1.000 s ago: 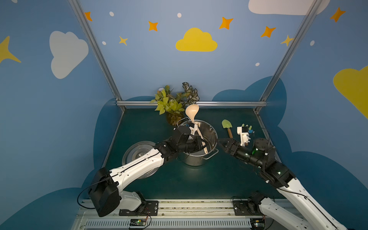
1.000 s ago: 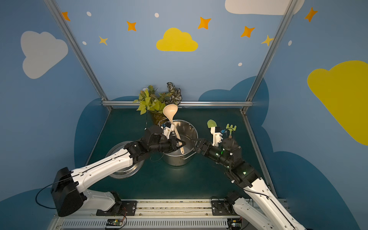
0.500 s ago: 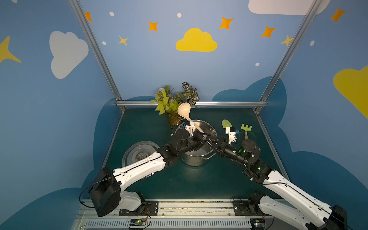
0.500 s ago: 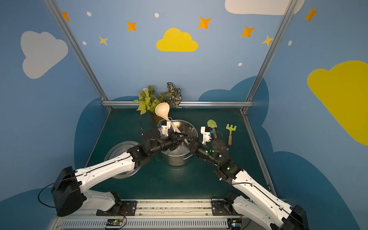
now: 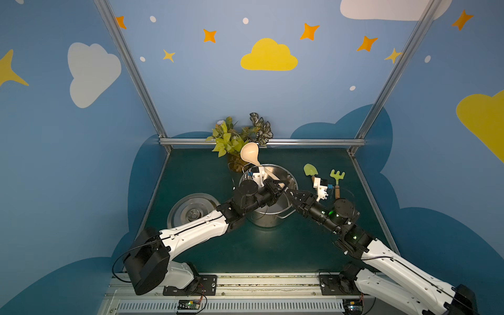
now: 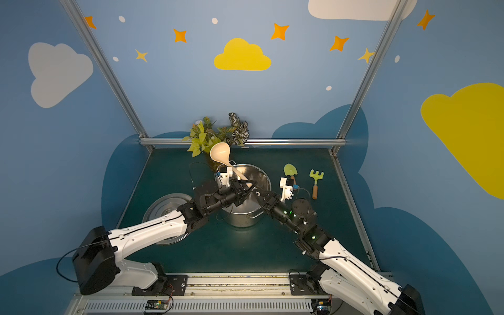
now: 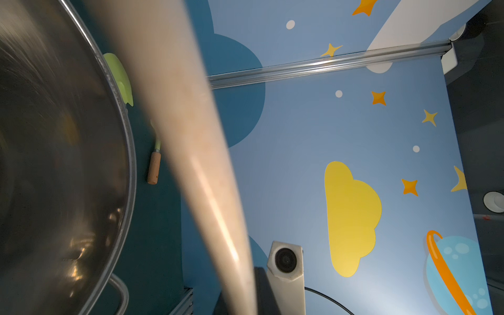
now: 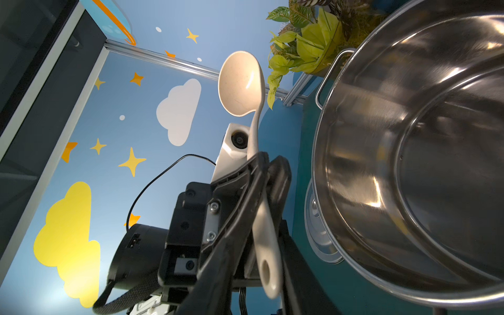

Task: Stir the soup with a spoon
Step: Adjust the spoon.

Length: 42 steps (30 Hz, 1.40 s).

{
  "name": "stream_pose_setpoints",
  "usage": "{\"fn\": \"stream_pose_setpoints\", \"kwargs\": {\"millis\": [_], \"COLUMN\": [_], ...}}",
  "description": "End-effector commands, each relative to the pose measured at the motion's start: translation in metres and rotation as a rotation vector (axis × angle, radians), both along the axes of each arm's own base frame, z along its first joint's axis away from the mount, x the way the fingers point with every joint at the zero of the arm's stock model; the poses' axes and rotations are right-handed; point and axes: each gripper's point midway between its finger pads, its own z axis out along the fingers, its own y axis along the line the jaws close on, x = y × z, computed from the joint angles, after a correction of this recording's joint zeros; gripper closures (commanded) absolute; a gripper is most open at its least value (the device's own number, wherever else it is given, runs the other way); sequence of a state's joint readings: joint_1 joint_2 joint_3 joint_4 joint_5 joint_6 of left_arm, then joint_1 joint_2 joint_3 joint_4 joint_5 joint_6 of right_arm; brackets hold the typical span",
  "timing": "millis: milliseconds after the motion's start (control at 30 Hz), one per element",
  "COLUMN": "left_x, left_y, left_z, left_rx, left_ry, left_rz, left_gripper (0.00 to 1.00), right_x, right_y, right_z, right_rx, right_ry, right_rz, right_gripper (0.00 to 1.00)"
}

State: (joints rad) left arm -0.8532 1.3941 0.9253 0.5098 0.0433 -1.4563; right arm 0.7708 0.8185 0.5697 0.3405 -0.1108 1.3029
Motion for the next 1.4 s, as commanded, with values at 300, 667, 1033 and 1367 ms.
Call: {"fn": "stream_pose_setpoints", "kwargs": {"millis": [300,667,1033,1367], "left_x": [-0.005,-0.011,-0.009,0.003], "left_y": [-0.005,-0.010,-0.007,0.035], "left_z": [-0.002,-0.006,-0.007,-0.006], "left_rx": [-0.030,-0.044,-0.004,0.092], "left_ry": [0.002,0.014,-0.001,-0.034], "left_rz": [-0.014,-0.039,-0.052,0.022], "left_gripper": [0.97,0.97,0.45,0.00], "right_x": [0.008,0.013,0.010,0.006], "right_y": [0.002,0.002,0.001,-0.021], "right_z": [0.021,0.020,0.028,0.025], "right_rx": [0.056,0.061,0.064,-0.033], "right_ry": [-0.079,-0.089,-0.090,-0.054], "right_rz": [-0.029,-0.032,-0.013,-0.056], "right_gripper": [0.72,0.86,1.00,1.00]}}
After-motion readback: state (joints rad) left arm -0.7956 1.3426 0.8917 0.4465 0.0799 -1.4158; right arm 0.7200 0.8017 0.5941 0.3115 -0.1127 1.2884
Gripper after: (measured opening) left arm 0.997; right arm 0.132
